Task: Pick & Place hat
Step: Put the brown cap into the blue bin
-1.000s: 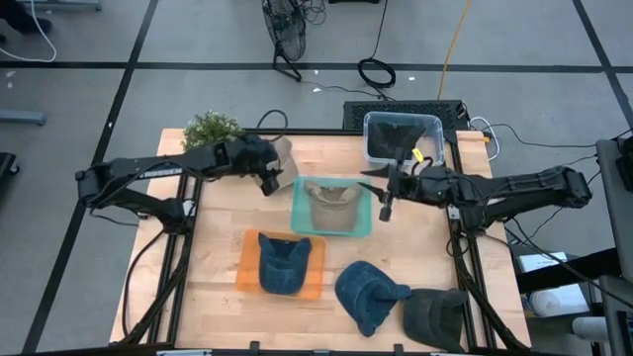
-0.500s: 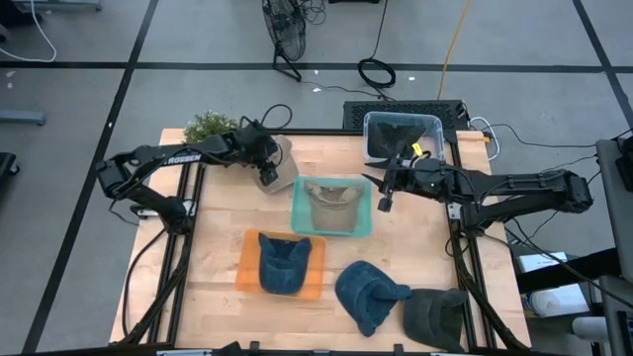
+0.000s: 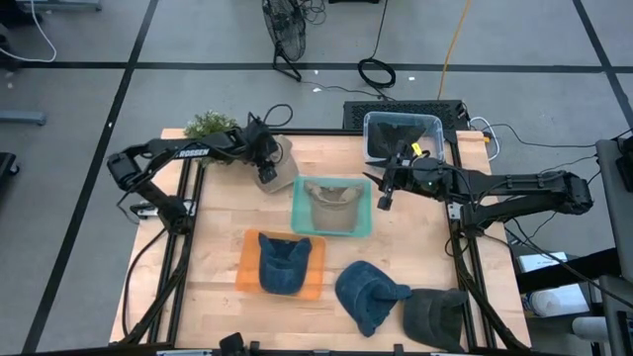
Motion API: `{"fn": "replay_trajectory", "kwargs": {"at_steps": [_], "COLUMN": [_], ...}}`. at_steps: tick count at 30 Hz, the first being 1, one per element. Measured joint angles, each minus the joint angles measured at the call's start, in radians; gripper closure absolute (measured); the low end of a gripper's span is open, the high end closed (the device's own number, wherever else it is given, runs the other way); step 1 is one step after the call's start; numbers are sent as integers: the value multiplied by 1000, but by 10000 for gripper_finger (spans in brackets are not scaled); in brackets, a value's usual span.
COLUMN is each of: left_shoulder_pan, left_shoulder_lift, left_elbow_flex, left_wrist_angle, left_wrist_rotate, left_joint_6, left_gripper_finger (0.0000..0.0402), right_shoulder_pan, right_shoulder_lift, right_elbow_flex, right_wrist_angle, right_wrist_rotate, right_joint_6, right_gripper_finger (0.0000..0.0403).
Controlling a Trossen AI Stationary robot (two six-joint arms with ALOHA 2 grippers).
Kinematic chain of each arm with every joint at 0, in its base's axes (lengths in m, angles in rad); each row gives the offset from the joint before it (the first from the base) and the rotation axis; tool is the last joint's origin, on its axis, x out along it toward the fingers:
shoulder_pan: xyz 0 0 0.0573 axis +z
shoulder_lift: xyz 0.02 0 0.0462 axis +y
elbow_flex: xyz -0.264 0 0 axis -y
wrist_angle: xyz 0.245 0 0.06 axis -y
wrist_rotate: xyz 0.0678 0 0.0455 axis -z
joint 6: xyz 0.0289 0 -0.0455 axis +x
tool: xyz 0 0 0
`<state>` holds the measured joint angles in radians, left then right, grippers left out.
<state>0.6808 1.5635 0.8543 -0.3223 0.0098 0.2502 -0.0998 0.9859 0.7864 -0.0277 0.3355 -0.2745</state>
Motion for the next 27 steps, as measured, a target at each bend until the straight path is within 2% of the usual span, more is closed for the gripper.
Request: {"fn": "replay_trajectory", "kwargs": {"at_steps": [4,16,20,27], "left_shoulder_pan": [3,0,-9,-22], "left_shoulder_lift": [42,47,47,44], "left_elbow_flex": [1,1,1,0], "left_wrist_angle": [31,33,29,10], "left_wrist_rotate": [-50,-49,-25,28], "left_joint_6": [10,-1,0,7], "left_gripper_finger": [176,184,223,343], "right_shoulder_pan": [0,0,0,0], "right_shoulder_lift": [0,0,0,0], "right_elbow_flex": [0,0,0,0], "right_wrist_angle": [-1,-12,-15,-15], "right_wrist_rotate": [0,0,0,0], "right_joint_6": [0,0,0,-5], "right_gripper_finger": [287,287,287,287]}}
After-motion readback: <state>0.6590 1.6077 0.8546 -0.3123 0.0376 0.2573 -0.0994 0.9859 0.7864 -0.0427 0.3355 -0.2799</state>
